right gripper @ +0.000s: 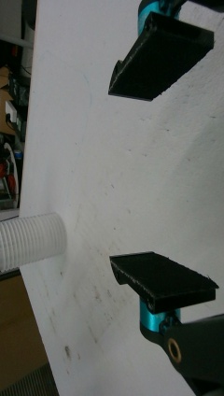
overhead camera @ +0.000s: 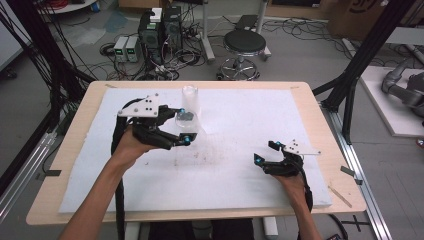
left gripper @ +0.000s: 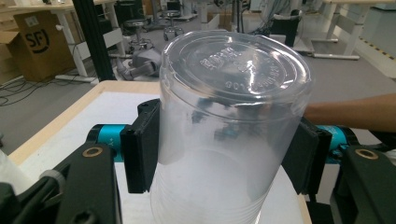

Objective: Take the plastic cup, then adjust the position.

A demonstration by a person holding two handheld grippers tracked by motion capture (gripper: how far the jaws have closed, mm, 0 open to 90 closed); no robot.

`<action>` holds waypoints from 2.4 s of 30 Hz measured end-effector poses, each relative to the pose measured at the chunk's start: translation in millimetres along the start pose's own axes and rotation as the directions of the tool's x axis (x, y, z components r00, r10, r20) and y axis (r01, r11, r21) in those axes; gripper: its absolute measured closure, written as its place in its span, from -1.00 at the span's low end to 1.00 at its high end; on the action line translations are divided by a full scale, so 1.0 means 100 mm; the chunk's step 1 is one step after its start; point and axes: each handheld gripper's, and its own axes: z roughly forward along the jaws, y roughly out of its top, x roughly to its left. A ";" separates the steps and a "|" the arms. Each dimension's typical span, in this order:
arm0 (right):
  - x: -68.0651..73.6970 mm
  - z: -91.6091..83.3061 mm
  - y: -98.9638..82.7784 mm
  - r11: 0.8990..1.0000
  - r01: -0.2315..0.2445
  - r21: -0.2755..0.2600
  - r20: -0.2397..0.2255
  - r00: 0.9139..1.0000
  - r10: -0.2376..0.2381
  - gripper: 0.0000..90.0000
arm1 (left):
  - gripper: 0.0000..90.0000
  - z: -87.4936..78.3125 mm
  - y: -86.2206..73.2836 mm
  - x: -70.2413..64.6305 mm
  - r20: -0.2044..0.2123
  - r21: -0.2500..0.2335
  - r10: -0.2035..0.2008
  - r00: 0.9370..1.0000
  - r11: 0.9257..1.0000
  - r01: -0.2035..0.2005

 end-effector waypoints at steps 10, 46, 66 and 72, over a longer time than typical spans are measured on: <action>0.00 -0.01 -0.01 1.000 0.003 -0.014 0.004 1.000 -0.003 -0.66 | -0.18 0.05 -0.24 -0.17 0.023 -0.014 0.011 1.000 1.000 -0.011; -0.01 -0.02 0.00 1.000 -0.005 -0.018 -0.026 1.000 0.005 -0.66 | -0.18 0.08 -0.38 -0.15 0.033 0.023 -0.014 0.999 1.000 0.014; 0.36 -0.13 0.58 0.991 0.096 -0.094 -0.360 0.925 -0.124 -0.66 | -0.17 0.04 -0.37 -0.16 0.075 -0.005 -0.039 0.996 0.999 0.040; 0.55 -0.08 0.77 0.986 0.137 -0.098 -0.447 0.879 -0.167 -0.66 | -0.17 0.08 -0.35 -0.19 0.105 -0.012 -0.041 0.994 0.999 0.043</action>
